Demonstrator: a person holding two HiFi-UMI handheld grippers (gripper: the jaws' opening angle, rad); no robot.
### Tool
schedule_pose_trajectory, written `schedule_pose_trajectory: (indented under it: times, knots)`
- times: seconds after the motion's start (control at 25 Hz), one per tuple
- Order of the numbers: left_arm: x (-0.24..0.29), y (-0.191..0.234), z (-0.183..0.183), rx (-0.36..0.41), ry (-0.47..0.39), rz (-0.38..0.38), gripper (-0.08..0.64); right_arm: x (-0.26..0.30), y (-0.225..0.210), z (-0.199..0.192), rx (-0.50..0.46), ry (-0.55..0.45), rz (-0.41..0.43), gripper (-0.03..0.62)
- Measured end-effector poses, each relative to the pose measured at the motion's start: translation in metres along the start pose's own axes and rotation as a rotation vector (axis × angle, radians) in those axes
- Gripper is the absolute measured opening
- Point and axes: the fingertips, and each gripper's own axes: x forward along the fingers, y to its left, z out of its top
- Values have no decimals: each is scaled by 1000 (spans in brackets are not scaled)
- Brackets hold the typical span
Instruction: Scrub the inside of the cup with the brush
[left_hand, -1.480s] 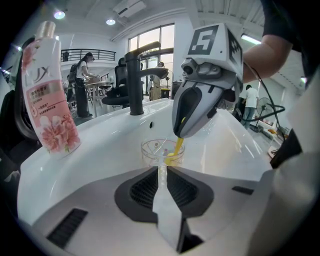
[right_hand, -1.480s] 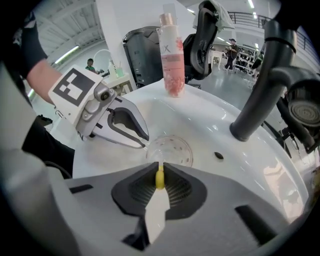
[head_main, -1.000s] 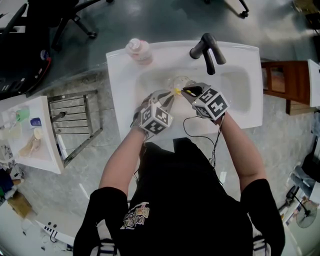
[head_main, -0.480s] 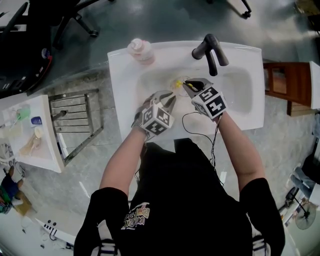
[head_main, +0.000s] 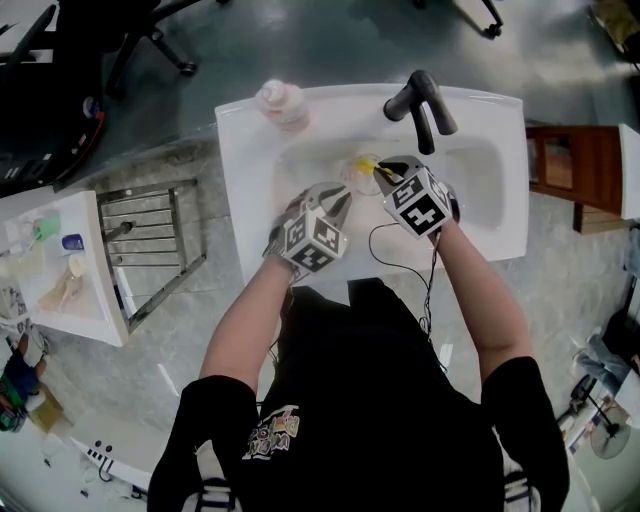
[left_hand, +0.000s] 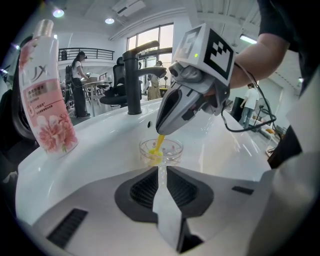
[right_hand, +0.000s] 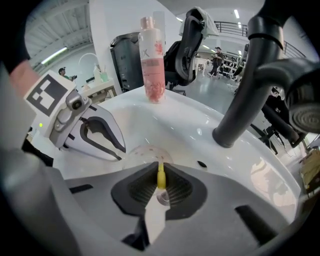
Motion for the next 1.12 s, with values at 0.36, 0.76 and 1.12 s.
schedule_pose_trajectory:
  times: [0.36, 0.76, 1.12]
  knots:
    - [0, 2, 1, -6, -2, 12, 49, -4, 7, -13, -102, 121, 29, 35]
    - [0, 2, -1, -7, 1, 15, 49, -10, 15, -23, -77, 166, 85, 35]
    - [1, 2, -2, -4, 6, 13, 49, -13, 30, -24, 44, 107, 141, 35]
